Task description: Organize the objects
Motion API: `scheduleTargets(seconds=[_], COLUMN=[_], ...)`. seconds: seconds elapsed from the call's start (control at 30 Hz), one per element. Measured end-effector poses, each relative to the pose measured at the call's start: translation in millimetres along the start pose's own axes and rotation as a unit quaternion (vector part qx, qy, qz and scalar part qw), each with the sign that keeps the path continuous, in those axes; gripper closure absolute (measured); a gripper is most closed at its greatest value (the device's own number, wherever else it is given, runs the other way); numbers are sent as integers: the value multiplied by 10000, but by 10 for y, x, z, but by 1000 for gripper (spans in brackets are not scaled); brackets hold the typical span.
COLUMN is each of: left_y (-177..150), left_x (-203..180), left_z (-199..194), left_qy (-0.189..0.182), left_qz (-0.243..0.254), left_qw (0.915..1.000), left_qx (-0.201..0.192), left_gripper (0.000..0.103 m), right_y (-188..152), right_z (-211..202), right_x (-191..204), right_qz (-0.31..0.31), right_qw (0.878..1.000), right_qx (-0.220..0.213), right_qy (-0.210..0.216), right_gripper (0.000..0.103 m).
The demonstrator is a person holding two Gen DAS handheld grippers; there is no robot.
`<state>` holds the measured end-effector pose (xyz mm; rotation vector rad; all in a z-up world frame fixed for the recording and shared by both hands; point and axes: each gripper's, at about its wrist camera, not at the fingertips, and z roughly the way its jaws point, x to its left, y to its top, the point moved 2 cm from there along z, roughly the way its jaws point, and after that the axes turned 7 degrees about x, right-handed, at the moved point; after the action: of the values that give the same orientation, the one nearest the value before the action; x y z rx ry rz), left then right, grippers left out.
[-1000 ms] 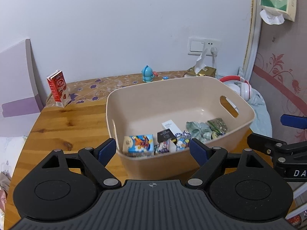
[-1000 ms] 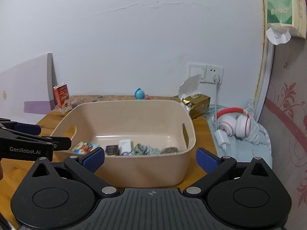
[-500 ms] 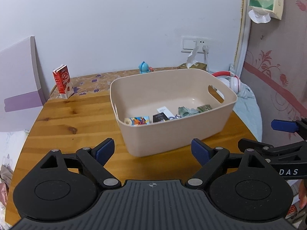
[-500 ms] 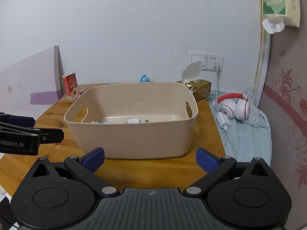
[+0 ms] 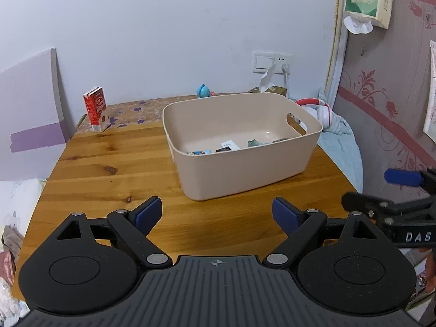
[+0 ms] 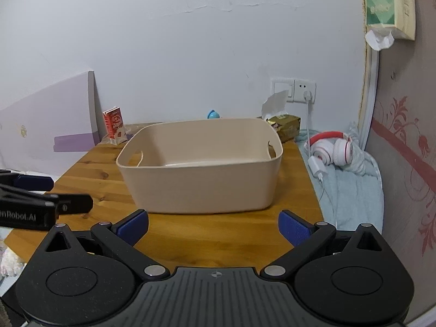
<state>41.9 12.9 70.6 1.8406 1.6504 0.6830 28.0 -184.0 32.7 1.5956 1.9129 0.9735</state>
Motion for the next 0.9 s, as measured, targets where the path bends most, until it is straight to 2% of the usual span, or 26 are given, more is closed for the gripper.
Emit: scheduleTargets(seconds=[0.47, 0.9], left_y=[-219, -281], left_x=[83, 100], left_z=[-321, -365], left_qy=[-33, -38], left_qz=[-63, -56], left_qw=[10000, 9998], left_qx=[68, 184], left_gripper=[13, 13], right_y=[-189, -200], right_z=[-309, -448], right_x=[29, 12], right_qz=[-35, -7], right_qw=[9999, 10000], right_qx=[113, 53], right_qy=[22, -40], right_gripper=[0, 0])
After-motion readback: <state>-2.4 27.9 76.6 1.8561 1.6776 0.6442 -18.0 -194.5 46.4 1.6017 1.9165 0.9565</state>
